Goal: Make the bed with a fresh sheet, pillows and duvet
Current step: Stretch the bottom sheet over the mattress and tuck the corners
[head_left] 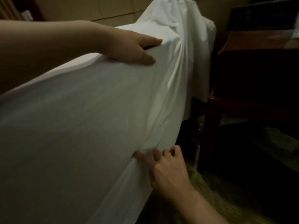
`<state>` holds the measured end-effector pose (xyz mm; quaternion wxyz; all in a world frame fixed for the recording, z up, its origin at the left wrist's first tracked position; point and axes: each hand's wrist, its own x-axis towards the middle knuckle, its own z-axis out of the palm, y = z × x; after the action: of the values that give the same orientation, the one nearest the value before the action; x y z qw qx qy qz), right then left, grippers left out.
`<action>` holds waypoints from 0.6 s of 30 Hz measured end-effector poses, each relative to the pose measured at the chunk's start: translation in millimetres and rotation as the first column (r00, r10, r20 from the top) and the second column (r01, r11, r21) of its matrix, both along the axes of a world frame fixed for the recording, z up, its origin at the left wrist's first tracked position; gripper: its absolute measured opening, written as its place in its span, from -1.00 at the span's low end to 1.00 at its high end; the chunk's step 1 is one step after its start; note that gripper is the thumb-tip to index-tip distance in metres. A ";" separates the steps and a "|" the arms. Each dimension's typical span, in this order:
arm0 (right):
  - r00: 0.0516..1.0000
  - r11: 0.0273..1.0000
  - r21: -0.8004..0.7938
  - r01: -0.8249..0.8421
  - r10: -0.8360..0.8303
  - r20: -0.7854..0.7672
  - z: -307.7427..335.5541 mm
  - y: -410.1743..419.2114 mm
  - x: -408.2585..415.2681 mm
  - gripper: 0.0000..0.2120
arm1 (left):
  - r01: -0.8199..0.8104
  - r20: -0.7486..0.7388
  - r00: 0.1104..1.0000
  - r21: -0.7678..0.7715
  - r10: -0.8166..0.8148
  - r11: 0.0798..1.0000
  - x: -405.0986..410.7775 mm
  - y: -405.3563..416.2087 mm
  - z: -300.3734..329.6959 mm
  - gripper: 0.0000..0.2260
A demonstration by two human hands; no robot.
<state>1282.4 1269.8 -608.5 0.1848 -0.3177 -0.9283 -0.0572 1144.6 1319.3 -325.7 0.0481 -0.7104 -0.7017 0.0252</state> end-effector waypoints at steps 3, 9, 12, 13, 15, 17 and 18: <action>0.969 0.956 -0.162 0.245 -0.241 0.047 12.8 23.9 15.1 -0.49 | 0.016 -0.007 1.000 -0.004 -0.016 1.000 0.9 26.8 1.3 -0.41; 0.963 0.956 -0.111 0.270 -0.271 0.005 13.1 47.2 39.0 -0.24 | 0.100 -0.067 0.993 -0.007 -0.100 0.995 9.8 60.0 -9.6 -0.40; 0.974 0.972 -0.106 0.212 -0.218 -0.058 0.2 45.6 19.7 -0.25 | 0.152 -0.064 0.986 -0.005 -0.152 0.988 12.0 62.2 -12.5 -0.47; 0.975 0.975 -0.103 0.197 -0.206 -0.083 -1.2 47.4 12.3 -0.34 | 0.166 -0.069 0.984 0.006 -0.165 0.986 11.5 63.3 -12.9 -0.48; 0.959 0.964 -0.125 0.236 -0.251 -0.128 2.7 50.6 1.3 -0.49 | 0.182 -0.078 0.981 0.021 -0.180 0.983 9.4 66.2 -14.2 -0.49; 0.940 0.952 -0.120 0.281 -0.298 -0.166 7.4 50.8 -2.5 -0.55 | 0.196 -0.060 0.979 0.014 -0.195 0.980 7.0 67.6 -13.8 -0.49; 0.936 0.950 -0.113 0.293 -0.309 -0.169 9.1 47.9 -3.4 -0.58 | 0.208 -0.051 0.977 0.010 -0.207 0.978 6.0 68.1 -13.4 -0.50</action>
<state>1279.0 1317.7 -599.4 0.2451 -0.4674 -0.8492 -0.0150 1150.6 1387.4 -339.0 0.0733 -0.7785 -0.6225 0.0323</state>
